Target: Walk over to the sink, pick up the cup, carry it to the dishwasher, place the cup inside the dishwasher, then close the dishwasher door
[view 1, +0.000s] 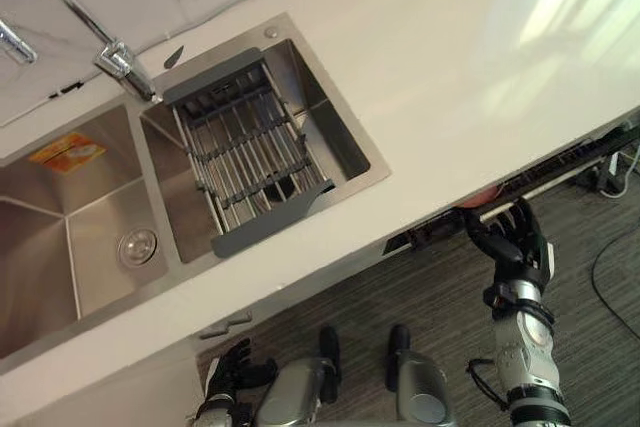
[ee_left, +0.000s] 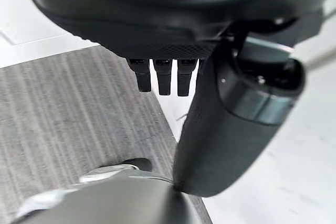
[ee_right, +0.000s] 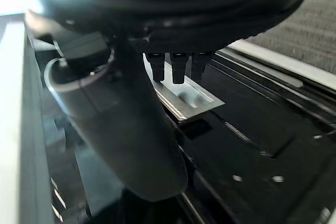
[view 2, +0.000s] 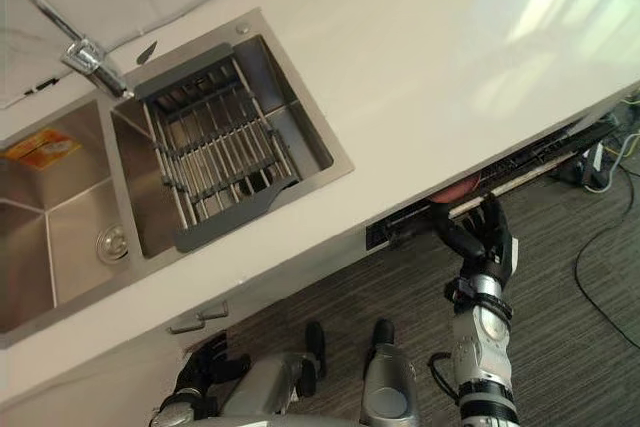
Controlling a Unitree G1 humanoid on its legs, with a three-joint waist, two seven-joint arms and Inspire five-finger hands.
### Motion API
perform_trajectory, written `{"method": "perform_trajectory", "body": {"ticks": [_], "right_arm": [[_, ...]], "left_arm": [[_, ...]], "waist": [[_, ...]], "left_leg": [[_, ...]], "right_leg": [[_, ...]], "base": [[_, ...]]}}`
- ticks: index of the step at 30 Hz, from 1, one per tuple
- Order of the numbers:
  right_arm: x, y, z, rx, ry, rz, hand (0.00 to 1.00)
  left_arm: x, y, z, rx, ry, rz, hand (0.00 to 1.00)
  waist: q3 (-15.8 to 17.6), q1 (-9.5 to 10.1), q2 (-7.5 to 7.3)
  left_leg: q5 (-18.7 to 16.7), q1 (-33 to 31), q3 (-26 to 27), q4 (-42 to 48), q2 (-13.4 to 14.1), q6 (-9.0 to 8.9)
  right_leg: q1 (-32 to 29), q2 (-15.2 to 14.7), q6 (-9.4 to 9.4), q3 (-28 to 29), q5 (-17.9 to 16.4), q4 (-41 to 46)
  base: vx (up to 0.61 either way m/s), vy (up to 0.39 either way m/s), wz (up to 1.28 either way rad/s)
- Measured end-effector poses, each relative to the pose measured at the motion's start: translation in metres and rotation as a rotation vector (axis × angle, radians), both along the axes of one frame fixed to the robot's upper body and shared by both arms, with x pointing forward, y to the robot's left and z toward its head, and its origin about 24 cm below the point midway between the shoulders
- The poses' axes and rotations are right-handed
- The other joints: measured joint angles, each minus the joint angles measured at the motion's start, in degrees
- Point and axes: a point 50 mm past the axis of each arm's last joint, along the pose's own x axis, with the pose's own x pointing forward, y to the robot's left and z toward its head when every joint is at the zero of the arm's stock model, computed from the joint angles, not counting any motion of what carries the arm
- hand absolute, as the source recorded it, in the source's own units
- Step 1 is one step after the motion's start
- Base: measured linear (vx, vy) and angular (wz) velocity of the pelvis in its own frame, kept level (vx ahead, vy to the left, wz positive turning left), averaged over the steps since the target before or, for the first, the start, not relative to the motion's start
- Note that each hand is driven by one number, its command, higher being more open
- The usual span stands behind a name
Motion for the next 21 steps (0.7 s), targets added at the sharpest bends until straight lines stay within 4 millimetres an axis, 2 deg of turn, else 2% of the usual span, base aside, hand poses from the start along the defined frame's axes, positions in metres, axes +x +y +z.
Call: {"method": "perform_trajectory", "body": {"ticks": [3,16,18,21], "right_arm": [[0.014,0.006,0.005,-0.021,-0.004,0.019,0.90],[0.024,0.000,0.008,-0.209,0.084,0.058,0.90],[0.024,-0.001,0.010,-0.234,0.093,0.072,0.90],[0.012,-0.001,0.004,-0.270,0.124,0.108,0.90]], "left_arm": [[0.003,-0.001,0.001,0.001,-0.011,-0.008,0.90],[0.007,0.000,0.003,0.013,-0.019,-0.027,0.90],[0.007,0.000,0.003,0.013,-0.018,-0.027,0.90],[0.008,0.000,0.002,0.014,-0.010,-0.030,0.90]], "waist": [[0.2,0.68,0.13],[0.5,-0.10,0.09],[0.4,-0.31,0.05],[0.3,-0.43,-0.14]], "left_leg": [[0.3,-0.5,-1.1,0.0,0.0,-0.22],[0.3,-1.3,-1.9,1.4,0.0,-0.28],[0.3,-1.3,-1.9,1.4,0.1,-0.24],[0.6,-0.1,-2.4,0.8,0.3,0.09]], "right_leg": [[0.0,0.0,-0.15,-1.0,0.0,0.3],[0.0,0.1,-0.42,-1.4,0.3,-0.1],[0.2,0.3,-0.66,-1.4,0.7,-0.5],[1.9,0.7,-0.70,-2.0,1.3,-2.0]], "base": [[-0.02,-0.018,0.17],[-0.02,0.002,0.01],[0.00,0.000,0.00],[0.03,-0.011,0.06]]}}
